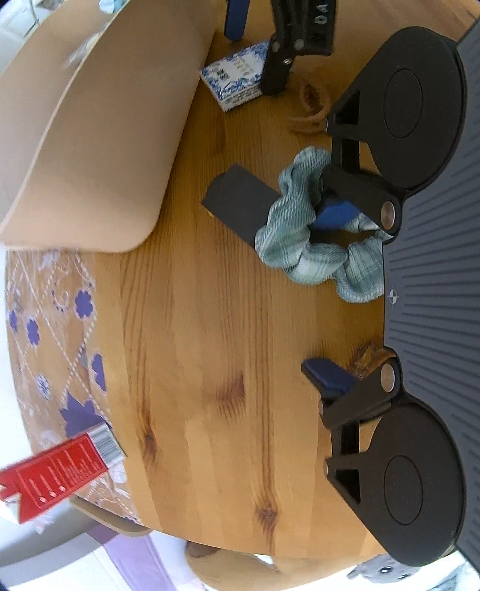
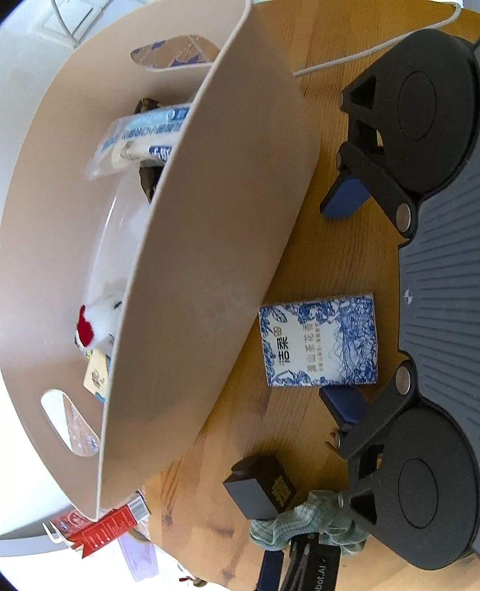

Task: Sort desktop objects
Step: 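Grasp the green scrunchie with the left tool while the right tool grasps the blue-white box, then lift both items into the beige basket and open both tools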

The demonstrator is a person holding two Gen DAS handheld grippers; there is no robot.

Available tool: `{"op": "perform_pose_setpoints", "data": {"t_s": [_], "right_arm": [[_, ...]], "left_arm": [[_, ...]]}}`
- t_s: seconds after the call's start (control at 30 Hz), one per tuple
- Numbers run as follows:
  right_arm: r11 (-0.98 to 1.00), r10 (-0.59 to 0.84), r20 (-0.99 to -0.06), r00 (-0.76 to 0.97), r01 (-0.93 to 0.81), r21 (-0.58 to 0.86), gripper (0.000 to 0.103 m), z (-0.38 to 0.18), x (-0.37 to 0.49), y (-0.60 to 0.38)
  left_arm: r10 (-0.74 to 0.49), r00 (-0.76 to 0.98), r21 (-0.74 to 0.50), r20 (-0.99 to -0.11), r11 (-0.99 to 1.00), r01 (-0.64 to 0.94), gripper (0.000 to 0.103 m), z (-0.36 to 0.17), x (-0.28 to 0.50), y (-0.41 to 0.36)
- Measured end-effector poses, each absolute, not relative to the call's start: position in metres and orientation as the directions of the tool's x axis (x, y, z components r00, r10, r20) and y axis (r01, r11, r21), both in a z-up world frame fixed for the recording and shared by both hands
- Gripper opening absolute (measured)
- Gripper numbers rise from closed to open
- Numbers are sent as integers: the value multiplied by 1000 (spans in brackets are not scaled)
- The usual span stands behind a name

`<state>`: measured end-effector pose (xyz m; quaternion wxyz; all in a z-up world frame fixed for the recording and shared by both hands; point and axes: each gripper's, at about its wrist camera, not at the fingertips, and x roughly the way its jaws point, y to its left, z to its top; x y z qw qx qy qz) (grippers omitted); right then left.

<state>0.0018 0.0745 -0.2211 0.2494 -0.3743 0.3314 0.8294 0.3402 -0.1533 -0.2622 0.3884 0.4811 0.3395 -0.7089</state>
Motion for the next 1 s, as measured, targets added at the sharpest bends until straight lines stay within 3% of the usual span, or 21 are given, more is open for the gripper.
{"op": "perform_pose_setpoints", "data": {"t_s": [0.13,0.23,0.3,0.4,0.5,0.8,1.0], "right_arm": [[-653,178,-791,-585,-672,349,88,-220,6,73],[-661,188,-801,-568,-677,325,83,-218,6,71],[-663,184,-800,-572,-673,328,75,-217,8,69],[-677,190,-795,-577,-663,319,64,-214,11,64],[-689,191,-788,-585,-652,317,55,-211,15,58],[-669,194,-797,-572,-671,319,46,-209,31,48],[-635,202,-797,-569,-695,336,45,-210,49,40]], "left_arm": [[-230,-254,-110,-939,-502,858,50,-259,336,-148],[-232,-265,-112,-936,-516,849,32,-256,335,-145],[-229,-267,-114,-936,-520,847,21,-255,336,-145],[-223,-271,-122,-936,-516,848,15,-257,340,-147],[-219,-273,-127,-937,-513,849,12,-260,342,-150],[-206,-283,-147,-937,-502,852,8,-262,348,-149],[-202,-289,-159,-936,-491,857,8,-262,353,-147]]}}
